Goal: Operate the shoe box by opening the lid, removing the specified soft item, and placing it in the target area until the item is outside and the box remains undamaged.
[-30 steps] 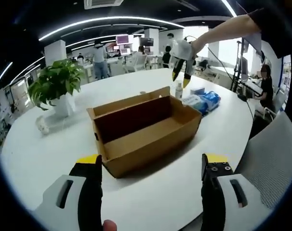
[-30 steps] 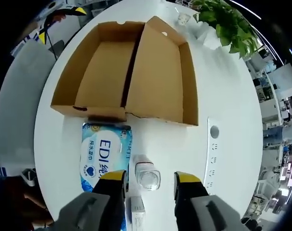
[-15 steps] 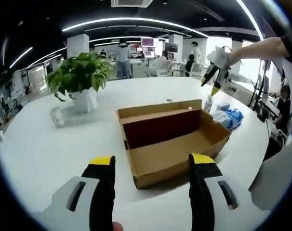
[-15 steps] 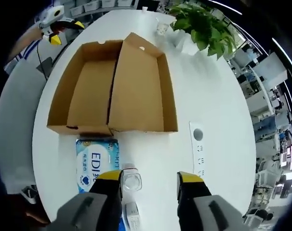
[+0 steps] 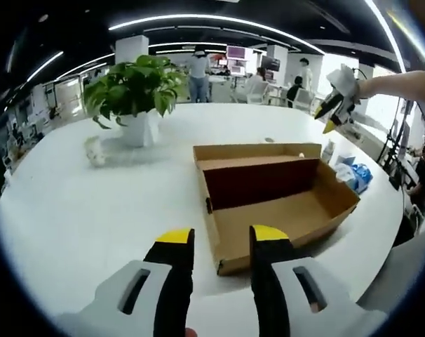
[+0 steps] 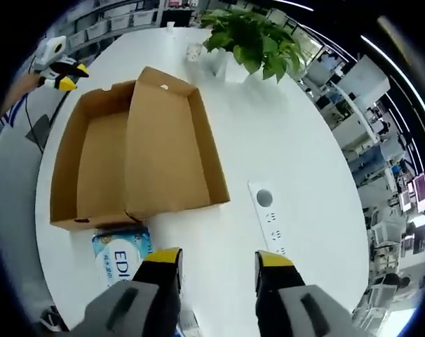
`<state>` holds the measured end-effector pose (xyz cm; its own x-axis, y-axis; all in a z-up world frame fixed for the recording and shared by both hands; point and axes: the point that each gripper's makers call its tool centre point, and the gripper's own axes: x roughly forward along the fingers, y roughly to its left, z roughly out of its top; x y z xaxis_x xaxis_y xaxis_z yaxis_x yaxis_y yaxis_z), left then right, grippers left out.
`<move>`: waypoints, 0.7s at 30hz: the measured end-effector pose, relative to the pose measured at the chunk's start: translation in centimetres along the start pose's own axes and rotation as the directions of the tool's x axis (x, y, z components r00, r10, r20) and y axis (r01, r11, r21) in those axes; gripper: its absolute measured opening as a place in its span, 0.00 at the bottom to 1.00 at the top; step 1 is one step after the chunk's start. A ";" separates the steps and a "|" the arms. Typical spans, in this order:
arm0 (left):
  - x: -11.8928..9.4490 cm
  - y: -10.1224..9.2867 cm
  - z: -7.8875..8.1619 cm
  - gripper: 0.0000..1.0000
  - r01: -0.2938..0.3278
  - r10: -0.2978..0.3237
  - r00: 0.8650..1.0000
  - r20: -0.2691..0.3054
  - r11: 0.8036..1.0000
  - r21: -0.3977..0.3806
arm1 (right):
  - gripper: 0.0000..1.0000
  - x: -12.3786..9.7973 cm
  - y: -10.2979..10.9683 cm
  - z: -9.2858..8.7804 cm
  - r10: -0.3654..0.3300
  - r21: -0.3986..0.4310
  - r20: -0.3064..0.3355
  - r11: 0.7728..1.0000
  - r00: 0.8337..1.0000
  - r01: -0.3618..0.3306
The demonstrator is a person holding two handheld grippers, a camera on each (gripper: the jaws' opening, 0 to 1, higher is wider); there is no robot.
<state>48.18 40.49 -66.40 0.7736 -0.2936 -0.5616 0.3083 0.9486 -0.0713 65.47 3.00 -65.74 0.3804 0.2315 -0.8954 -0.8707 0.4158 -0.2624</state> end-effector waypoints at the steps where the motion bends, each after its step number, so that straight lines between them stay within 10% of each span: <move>1: 0.1 0.1 -0.2 0.25 -0.003 0.003 1.000 -0.004 1.000 -0.007 | 0.37 0.1 -0.1 0.1 -0.005 0.029 0.007 1.000 1.000 0.005; 21: 2.9 0.7 -3.6 0.08 -0.063 0.045 0.995 -0.087 0.973 -0.224 | 0.35 4.7 -0.9 2.2 -0.026 0.453 0.094 0.891 0.995 -0.019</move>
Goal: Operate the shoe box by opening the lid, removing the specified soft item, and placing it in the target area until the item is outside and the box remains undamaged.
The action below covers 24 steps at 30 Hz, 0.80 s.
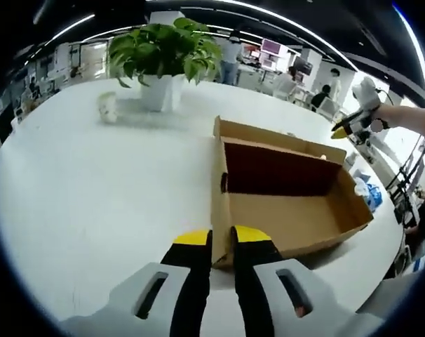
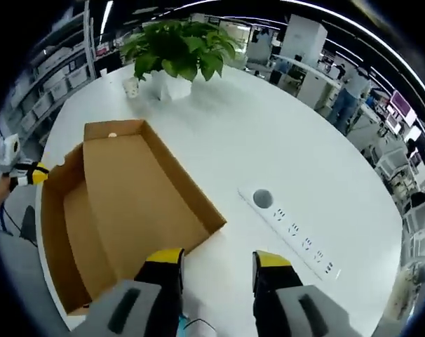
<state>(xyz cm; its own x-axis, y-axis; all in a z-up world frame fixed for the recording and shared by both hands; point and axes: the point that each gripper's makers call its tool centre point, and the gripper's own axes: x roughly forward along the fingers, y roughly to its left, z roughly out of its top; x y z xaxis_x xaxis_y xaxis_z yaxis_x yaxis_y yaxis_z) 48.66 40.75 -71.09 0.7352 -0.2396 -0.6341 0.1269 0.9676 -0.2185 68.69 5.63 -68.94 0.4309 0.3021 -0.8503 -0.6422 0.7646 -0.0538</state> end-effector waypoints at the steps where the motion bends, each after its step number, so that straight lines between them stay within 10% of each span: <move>1: 0.1 0.0 -0.1 0.06 0.001 -0.001 1.000 -0.006 1.000 -0.007 | 0.34 0.1 0.0 0.0 0.002 0.010 0.003 1.000 1.000 -0.002; 24: 0.0 0.1 -0.4 0.02 -0.106 0.106 0.994 -0.012 0.994 -0.007 | 0.24 4.9 1.9 -1.3 0.036 0.397 -0.012 0.917 0.999 -0.028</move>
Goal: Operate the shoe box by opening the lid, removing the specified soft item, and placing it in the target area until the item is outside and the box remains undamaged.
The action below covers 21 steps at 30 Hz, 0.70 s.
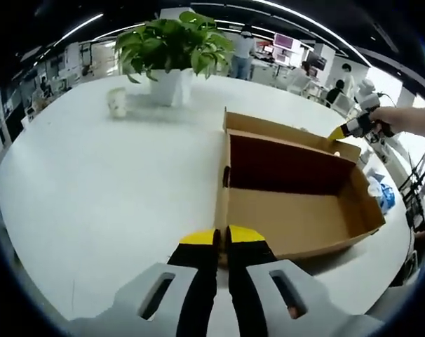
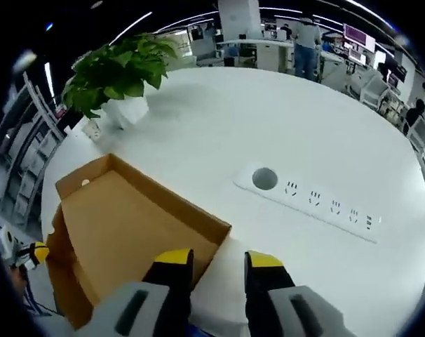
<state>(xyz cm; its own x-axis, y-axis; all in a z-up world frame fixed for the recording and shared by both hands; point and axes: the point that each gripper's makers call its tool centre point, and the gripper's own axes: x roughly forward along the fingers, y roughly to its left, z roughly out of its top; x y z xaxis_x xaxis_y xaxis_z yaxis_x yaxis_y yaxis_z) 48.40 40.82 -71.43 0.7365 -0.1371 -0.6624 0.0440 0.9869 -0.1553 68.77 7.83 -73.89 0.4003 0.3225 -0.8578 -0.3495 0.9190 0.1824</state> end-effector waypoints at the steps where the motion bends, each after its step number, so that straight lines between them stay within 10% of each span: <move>1: 0.0 0.0 0.0 0.02 0.002 -0.002 1.000 0.001 1.000 -0.006 | 0.22 0.1 0.2 -0.1 0.003 0.003 0.000 1.000 1.000 -0.003; 21: -0.1 -0.1 0.1 0.02 0.000 0.000 1.000 -0.008 1.000 0.010 | 0.03 -0.2 0.7 -1.2 -0.063 0.028 -0.030 0.998 0.998 0.064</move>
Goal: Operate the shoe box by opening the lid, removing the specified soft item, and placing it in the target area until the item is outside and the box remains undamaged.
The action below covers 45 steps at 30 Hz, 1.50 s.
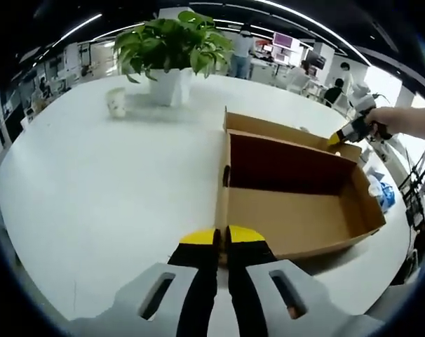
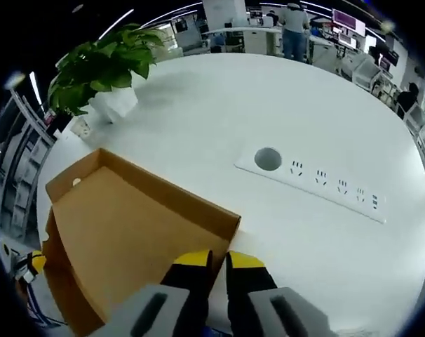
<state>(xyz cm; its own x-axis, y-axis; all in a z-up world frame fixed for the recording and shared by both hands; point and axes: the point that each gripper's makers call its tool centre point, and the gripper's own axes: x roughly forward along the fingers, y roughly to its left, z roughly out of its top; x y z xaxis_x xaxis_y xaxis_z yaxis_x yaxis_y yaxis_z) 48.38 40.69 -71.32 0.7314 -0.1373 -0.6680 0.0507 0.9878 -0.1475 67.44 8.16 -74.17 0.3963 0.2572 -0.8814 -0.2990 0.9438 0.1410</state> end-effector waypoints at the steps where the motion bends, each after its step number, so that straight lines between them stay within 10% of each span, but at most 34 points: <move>1: 0.0 0.0 0.0 0.02 0.001 -0.001 1.000 0.000 1.000 -0.002 | 0.03 -0.2 0.0 0.2 -0.003 0.001 0.011 1.000 1.000 0.003; 45: 0.1 0.1 0.0 0.02 0.017 -0.017 1.000 -0.006 0.999 -0.031 | 0.00 -8.3 1.9 5.0 0.014 0.027 0.282 0.999 0.959 -0.023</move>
<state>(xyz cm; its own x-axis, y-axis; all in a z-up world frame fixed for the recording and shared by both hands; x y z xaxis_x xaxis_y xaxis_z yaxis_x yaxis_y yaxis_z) 48.42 40.75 -71.37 0.7265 -0.1543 -0.6696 0.0414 0.9825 -0.1815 67.93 8.83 -64.32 0.6208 0.3190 -0.7161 -0.2846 0.9429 0.1732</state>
